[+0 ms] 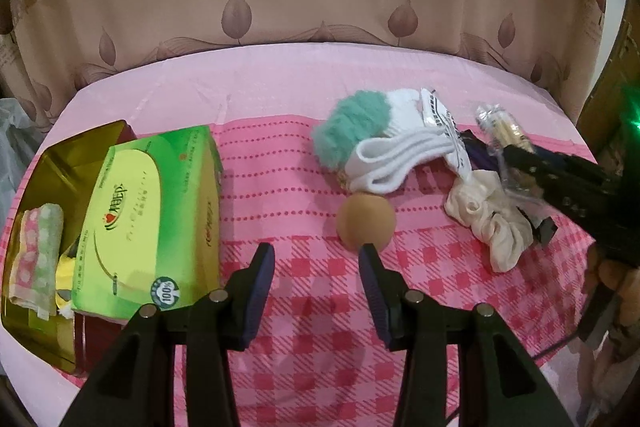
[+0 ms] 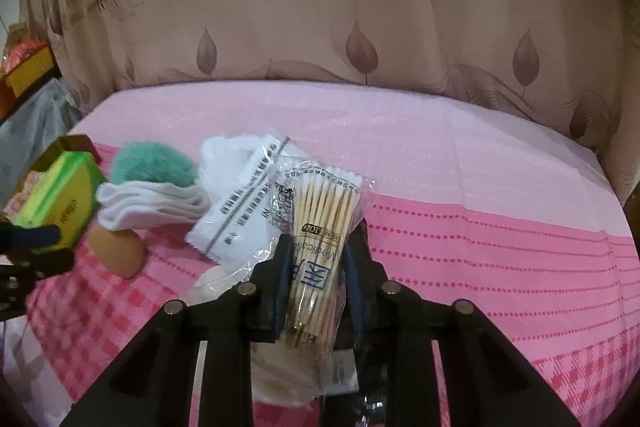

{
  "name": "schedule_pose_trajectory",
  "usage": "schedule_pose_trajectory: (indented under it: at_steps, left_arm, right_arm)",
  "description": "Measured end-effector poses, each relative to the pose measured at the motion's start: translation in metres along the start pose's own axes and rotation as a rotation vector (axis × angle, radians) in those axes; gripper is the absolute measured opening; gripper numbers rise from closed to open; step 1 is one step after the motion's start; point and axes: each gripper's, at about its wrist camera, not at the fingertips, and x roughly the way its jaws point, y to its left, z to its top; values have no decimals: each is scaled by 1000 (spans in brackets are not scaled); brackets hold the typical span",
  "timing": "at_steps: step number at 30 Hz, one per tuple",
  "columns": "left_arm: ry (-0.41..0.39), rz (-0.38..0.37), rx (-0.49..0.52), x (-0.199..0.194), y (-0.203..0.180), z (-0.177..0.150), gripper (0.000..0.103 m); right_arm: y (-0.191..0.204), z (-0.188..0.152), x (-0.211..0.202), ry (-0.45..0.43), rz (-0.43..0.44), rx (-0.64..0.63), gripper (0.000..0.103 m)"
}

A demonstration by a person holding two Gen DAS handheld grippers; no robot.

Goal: Organize soft objects
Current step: 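Grasp the bag of cotton swabs with the right gripper, then grasp the tan makeup sponge with the left gripper while the right holds the swab bag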

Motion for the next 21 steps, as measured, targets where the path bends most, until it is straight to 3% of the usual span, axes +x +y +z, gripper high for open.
schedule_pose_trajectory:
  at_steps: [7, 10, 14, 18, 21]
  left_arm:
    - [15, -46, -13, 3, -3, -1, 45]
    - [22, -64, -16, 4, -5, -1, 45]
    - [20, -107, -18, 5, -9, 2, 53]
    - [21, -129, -11, 12, -16, 6, 53]
    - [39, -136, -5, 23, -21, 10, 53]
  right_arm:
    - [24, -15, -28, 4, 115, -36, 22]
    - [48, -27, -26, 36, 177, -88, 22]
    - [78, -46, -16, 105, 236, -190, 22]
    - [92, -57, -6, 129, 159, -283, 22]
    - [85, -55, -4, 119, 104, -267, 22]
